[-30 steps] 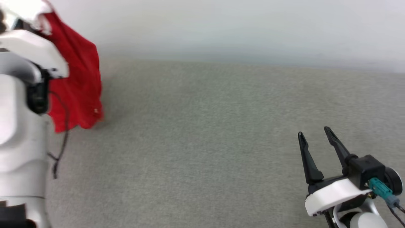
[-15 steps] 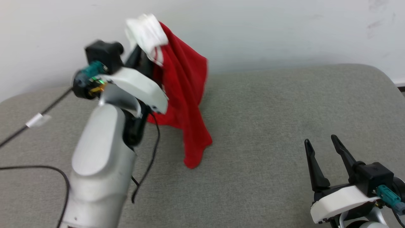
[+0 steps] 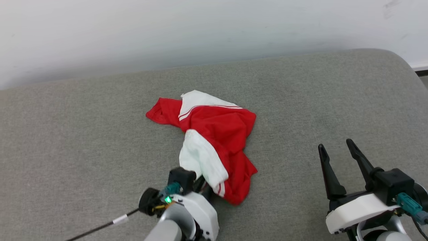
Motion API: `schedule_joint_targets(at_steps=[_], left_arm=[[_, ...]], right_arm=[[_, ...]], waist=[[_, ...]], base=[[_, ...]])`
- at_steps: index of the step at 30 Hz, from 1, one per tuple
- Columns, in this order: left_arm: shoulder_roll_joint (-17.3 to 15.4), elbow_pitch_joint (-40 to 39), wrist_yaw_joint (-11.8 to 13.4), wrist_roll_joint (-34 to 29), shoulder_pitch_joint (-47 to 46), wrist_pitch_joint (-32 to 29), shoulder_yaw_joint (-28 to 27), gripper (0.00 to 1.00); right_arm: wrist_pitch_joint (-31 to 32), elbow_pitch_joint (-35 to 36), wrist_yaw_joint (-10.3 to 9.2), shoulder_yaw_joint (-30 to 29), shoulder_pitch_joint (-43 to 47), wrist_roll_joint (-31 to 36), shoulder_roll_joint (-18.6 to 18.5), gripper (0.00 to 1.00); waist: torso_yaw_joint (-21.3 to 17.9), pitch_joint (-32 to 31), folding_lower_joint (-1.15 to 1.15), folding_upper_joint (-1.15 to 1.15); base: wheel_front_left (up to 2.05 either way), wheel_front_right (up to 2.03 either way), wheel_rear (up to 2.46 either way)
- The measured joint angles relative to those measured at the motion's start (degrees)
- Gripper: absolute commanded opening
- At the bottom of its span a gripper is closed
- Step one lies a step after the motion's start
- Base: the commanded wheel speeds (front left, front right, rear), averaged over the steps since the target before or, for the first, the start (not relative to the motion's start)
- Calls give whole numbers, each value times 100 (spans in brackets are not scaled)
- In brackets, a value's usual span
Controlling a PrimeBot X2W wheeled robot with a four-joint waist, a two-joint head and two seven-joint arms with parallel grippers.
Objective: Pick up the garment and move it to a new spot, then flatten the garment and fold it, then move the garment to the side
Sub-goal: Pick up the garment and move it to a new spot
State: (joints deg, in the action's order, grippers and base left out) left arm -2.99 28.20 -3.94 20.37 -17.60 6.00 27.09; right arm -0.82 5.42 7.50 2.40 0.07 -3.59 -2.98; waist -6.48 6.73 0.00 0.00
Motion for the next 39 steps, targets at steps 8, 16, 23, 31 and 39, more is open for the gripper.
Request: schedule_joint_targets(at_steps=[8, 16, 23, 31, 39], left_arm=[[2, -187, 159, -100, 187, 436, 274, 100], [-108, -999, 442, -196, 396, 638, 192, 100], [-355, -1516, 937, -107, 636, 686, -285, 100], [-765, -1742, 1379, -4, 1098, 738, -844, 100], [-891, -1971, 1466, -5, 1270, 688, -866, 100]], right_arm=[[-31, -78, 0, -33, 20, 2, 0, 100], [44, -124, 0, -70, 300, -4, 0, 100], [94, -32, 0, -127, 453, -43, 0, 100], [143, 1, 0, -163, 583, -51, 0, 100], [171, 33, 0, -155, 588, -60, 0, 100]], waist=[[178, -150, 0, 0], [377, -609, 0, 0], [538, -799, 0, 0], [562, -827, 0, 0], [608, -800, 0, 0]], base=[[0, 0, 0], [0, 0, 0], [0, 0, 0], [0, 0, 0], [0, 0, 0]])
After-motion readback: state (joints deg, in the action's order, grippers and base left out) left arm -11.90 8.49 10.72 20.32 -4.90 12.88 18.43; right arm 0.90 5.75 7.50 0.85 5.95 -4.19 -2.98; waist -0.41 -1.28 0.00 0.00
